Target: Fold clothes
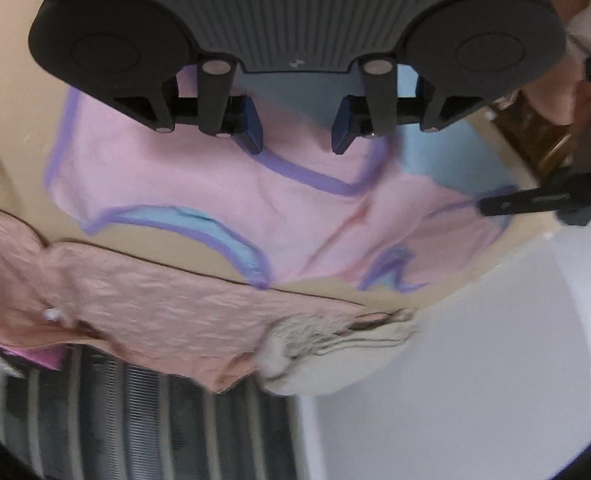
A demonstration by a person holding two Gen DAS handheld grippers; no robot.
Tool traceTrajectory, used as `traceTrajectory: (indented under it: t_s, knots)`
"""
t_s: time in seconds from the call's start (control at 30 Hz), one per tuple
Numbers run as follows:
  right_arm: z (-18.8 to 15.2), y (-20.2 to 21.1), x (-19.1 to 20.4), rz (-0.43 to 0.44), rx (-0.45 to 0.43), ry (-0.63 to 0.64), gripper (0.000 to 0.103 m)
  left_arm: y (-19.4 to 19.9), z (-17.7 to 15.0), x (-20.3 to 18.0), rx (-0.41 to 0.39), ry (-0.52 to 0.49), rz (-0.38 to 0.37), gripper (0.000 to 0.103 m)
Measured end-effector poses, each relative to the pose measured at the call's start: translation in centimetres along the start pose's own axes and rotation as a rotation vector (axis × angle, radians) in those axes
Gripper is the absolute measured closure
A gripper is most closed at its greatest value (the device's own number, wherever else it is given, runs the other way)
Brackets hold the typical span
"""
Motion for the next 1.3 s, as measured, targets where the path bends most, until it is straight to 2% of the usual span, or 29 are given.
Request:
traceTrajectory:
  t_s: [0.07,0.1,0.13,0.2,0.23,0.27,0.3,0.37,0.43,0.47,0.57,0.6,0.73,0.8,0.9,0.93,1.03,1.1,1.3]
  knots:
    - [-0.2,0.3,-0.6,-0.063,0.025,0.015,0.064,0.4,0.0,0.0,0.012,-0.023,0.022,0.071]
    - [0.0,0.4,-1.1,-0.062,0.037,0.003,0.064,0.6,0.1,0.2,0.032,-0.017,0.018,0.071]
    - [0.3,0.6,-1.5,-0.056,0.049,-0.012,0.065,0.9,0.6,0.3,0.059,0.006,-0.017,0.071]
    - [2.0,1.2,-2.1,-0.004,-0.021,-0.03,0.062,1.4,2.7,0.3,0.079,0.07,-0.115,0.068]
    - [3.0,1.6,-2.3,0.026,-0.068,-0.035,0.053,1.1,4.3,0.2,0.078,0.101,-0.158,0.064]
    - [4.4,1.2,-2.6,0.054,-0.103,-0.038,0.05,0.8,5.8,0.0,0.076,0.133,-0.201,0.057]
    - [5.9,-0.2,-3.0,0.075,-0.106,-0.051,0.048,0.2,7.3,-0.2,0.086,0.159,-0.242,0.054]
    - [8.7,-3.3,-3.9,0.117,-0.101,-0.081,0.049,-3.0,9.7,-1.4,0.184,0.182,-0.303,0.054]
    - [10.9,-7.0,-4.3,0.124,-0.051,-0.102,0.055,-6.3,10.6,-2.4,0.292,0.248,-0.286,0.057]
    - [11.8,-8.8,-4.4,0.125,-0.028,-0.098,0.057,-7.3,10.7,-2.8,0.324,0.265,-0.303,0.057]
    - [12.1,-11.8,-4.1,0.086,0.022,-0.084,0.062,-9.6,10.8,-3.9,0.365,0.3,-0.311,0.057]
    - [12.1,-12.7,-4.0,0.072,0.039,-0.079,0.069,-10.2,10.8,-4.1,0.375,0.307,-0.305,0.057]
    - [11.5,-12.2,-4.6,0.093,0.003,-0.152,0.097,-13.0,10.3,-4.9,0.41,0.349,-0.276,0.057]
    - [11.2,-11.8,-4.9,0.105,-0.017,-0.191,0.097,-14.0,10.0,-4.9,0.436,0.382,-0.285,0.059]
    - [10.7,-11.3,-5.4,0.124,-0.047,-0.248,0.098,-14.4,9.8,-4.8,0.404,0.404,-0.308,0.079]
    - [10.5,-10.3,-5.7,0.135,-0.072,-0.277,0.098,-14.4,9.8,-4.8,0.391,0.406,-0.32,0.092]
    - [9.4,-7.1,-6.7,0.147,-0.146,-0.348,0.099,-14.0,9.9,-5.2,0.366,0.382,-0.373,0.102]
    - [8.4,-5.4,-7.3,0.137,-0.173,-0.385,0.099,-13.1,10.1,-5.4,0.337,0.36,-0.422,0.102]
    - [5.0,-2.0,-7.6,0.193,-0.181,-0.445,0.099,-9.6,10.6,-4.4,0.252,0.344,-0.552,0.102]
Point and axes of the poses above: each gripper's, at about its wrist camera, not at the fingertips, and y roughly against the way its jaws point, x to its left, z to its top, the point moved 2 cm from there along -y, roughly the way its jaws point, and after that the axes turned 7 degrees about y, right-handed, at the moved point
